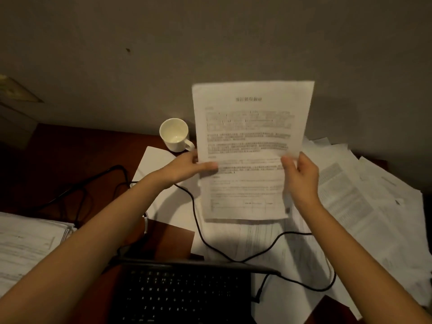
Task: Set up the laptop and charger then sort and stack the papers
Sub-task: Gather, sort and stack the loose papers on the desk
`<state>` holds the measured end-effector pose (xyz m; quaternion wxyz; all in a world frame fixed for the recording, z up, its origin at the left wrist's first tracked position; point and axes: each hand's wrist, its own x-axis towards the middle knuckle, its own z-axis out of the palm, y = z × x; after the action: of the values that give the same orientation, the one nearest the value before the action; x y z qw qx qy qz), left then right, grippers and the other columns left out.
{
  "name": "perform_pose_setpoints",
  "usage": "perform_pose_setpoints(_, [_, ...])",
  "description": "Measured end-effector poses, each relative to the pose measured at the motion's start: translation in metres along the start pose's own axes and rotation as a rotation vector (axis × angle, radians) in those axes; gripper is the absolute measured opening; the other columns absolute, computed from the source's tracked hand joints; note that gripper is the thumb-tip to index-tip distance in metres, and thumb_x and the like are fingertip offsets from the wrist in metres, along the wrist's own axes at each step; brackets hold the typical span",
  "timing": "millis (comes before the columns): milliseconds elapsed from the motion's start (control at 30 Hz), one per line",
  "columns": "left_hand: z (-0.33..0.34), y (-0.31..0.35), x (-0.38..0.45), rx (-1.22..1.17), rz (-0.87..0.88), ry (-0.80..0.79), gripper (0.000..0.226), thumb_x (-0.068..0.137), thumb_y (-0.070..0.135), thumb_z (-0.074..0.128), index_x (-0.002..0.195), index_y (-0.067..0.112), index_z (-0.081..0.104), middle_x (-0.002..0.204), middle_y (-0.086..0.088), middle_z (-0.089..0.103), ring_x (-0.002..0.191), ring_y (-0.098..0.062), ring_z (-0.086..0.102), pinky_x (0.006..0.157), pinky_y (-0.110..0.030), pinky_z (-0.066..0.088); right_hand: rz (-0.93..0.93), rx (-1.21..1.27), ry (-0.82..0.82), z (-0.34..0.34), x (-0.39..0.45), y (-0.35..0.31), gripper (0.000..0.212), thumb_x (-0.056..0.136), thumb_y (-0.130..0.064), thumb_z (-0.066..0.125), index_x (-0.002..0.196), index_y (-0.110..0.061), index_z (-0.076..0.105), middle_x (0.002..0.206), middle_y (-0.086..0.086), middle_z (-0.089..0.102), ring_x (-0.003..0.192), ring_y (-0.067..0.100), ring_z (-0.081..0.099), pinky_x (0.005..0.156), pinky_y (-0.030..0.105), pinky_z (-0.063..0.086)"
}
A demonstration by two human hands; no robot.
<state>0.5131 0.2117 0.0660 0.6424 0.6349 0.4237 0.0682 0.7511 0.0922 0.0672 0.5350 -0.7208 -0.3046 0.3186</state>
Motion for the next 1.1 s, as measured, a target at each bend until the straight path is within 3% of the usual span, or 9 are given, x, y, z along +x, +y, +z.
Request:
perform_pose_setpoints(133, [-0.002, 0.015, -0.013, -0.287, 0.154, 0.132, 0.036, 0.085, 0.021, 0.068, 0.119, 0.025, 0.059, 0.117, 0.005, 0.067, 0.108, -0.013, 0.065, 0.088, -0.031, 0.054, -0.021, 0.062, -0.086, 0.017, 0.008, -0.028, 0.013, 0.095, -0.011, 0.054, 0.101, -0.016, 0.063, 0.093, -0.008, 0.068, 0.081, 0.003, 0.066, 0.072, 0.019, 0.055])
perform_pose_setpoints(267, [-0.01, 0.019, -0.017, -0.139, 0.149, 0.585, 0.018, 0.095, 0.014, 0.056, 0.108, 0.008, 0.066, 0.1, -0.001, 0.068, 0.083, -0.005, 0.063, 0.08, -0.027, 0.052, 0.1, -0.023, -0.21, 0.031, 0.023, -0.014, 0.021, 0.101, -0.022, 0.04, 0.096, -0.018, 0.059, 0.089, 0.001, 0.063, 0.084, 0.016, 0.061, 0.071, 0.025, 0.051])
perform_pose_setpoints(400, [-0.016, 0.016, -0.019, 0.008, 0.2, 0.878, 0.016, 0.096, 0.018, 0.054, 0.101, 0.006, 0.064, 0.083, 0.005, 0.06, 0.072, 0.004, 0.055, 0.068, -0.023, 0.047, 0.228, -0.595, -0.475, 0.033, 0.029, 0.044, 0.028, 0.093, -0.013, 0.056, 0.121, -0.009, 0.056, 0.115, 0.008, 0.062, 0.104, 0.022, 0.06, 0.074, 0.019, 0.043])
perform_pose_setpoints(500, [-0.015, 0.01, -0.018, -0.01, 0.17, 0.915, 0.018, 0.099, 0.021, 0.05, 0.104, 0.009, 0.062, 0.08, 0.013, 0.056, 0.072, 0.007, 0.055, 0.058, -0.004, 0.043, 0.19, -0.944, -0.697, 0.036, 0.023, 0.074, 0.063, 0.079, -0.022, 0.075, 0.133, -0.01, 0.046, 0.131, 0.009, 0.049, 0.116, 0.024, 0.049, 0.09, 0.026, 0.042])
perform_pose_setpoints(567, [-0.015, 0.006, -0.019, -0.003, 0.139, 0.925, 0.02, 0.1, 0.019, 0.047, 0.109, 0.008, 0.061, 0.084, 0.014, 0.057, 0.076, 0.005, 0.055, 0.059, -0.001, 0.043, 0.124, -1.12, -0.717, 0.04, 0.02, 0.081, 0.076, 0.072, -0.029, 0.08, 0.135, -0.012, 0.042, 0.131, 0.009, 0.043, 0.118, 0.024, 0.044, 0.095, 0.034, 0.043])
perform_pose_setpoints(733, [-0.017, -0.003, -0.019, 0.025, 0.094, 0.923, 0.024, 0.1, 0.015, 0.045, 0.118, 0.008, 0.06, 0.102, 0.007, 0.059, 0.094, -0.004, 0.056, 0.065, -0.002, 0.045, -0.123, -1.461, -0.886, 0.048, 0.019, 0.08, 0.069, 0.065, -0.031, 0.084, 0.12, -0.015, 0.047, 0.116, 0.004, 0.054, 0.106, 0.022, 0.05, 0.082, 0.031, 0.039])
perform_pose_setpoints(833, [-0.017, -0.002, -0.019, 0.043, 0.094, 0.888, 0.022, 0.1, 0.015, 0.046, 0.115, 0.011, 0.061, 0.096, 0.011, 0.059, 0.087, 0.0, 0.057, 0.063, -0.002, 0.044, -0.054, -1.57, -0.982, 0.053, 0.021, 0.077, 0.05, 0.068, -0.027, 0.082, 0.111, -0.016, 0.059, 0.109, 0.001, 0.063, 0.099, 0.019, 0.057, 0.078, 0.027, 0.036])
perform_pose_setpoints(967, [-0.017, 0.0, -0.025, 0.116, 0.125, 0.798, 0.014, 0.099, 0.016, 0.046, 0.104, 0.02, 0.059, 0.085, 0.017, 0.056, 0.077, 0.006, 0.054, 0.06, -0.004, 0.042, 0.029, -1.407, -0.924, 0.044, 0.025, 0.074, 0.034, 0.076, -0.015, 0.074, 0.11, -0.017, 0.066, 0.107, 0.002, 0.067, 0.095, 0.018, 0.06, 0.071, 0.024, 0.042])
perform_pose_setpoints(1100, [-0.017, -0.001, -0.03, 0.243, 0.149, 0.686, 0.021, 0.1, 0.021, 0.046, 0.11, 0.016, 0.064, 0.097, 0.003, 0.063, 0.085, -0.008, 0.056, 0.069, -0.019, 0.044, -0.058, -1.081, -0.632, 0.031, 0.029, 0.042, 0.012, 0.08, -0.018, 0.073, 0.091, -0.018, 0.068, 0.095, 0.0, 0.068, 0.091, 0.02, 0.061, 0.078, 0.03, 0.044])
